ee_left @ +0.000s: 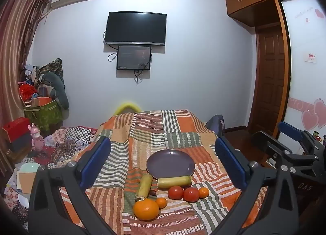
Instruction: Organize fruits
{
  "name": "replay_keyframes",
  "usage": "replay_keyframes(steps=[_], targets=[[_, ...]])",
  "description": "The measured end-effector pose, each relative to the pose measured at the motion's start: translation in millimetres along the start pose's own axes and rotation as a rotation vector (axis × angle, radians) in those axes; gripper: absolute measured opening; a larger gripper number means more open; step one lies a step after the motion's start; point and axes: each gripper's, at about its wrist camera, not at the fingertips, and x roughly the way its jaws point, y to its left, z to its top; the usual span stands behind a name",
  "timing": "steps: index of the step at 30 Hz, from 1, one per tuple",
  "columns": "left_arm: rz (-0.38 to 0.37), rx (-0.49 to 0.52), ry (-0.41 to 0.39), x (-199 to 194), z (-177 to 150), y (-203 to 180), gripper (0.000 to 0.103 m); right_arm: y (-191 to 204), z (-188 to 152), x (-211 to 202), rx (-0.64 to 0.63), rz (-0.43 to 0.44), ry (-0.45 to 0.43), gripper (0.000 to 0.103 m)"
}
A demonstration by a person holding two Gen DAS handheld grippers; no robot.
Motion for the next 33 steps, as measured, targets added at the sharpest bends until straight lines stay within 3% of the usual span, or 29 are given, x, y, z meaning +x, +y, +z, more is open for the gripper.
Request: replay_keyframes(steps=[33], targets=[[-0.003,-0.011,0.000,3.5,-6.1,7.1,0.103,2.2,-1.6,-3.2,0.005,-0.012,-0.004,0.103]])
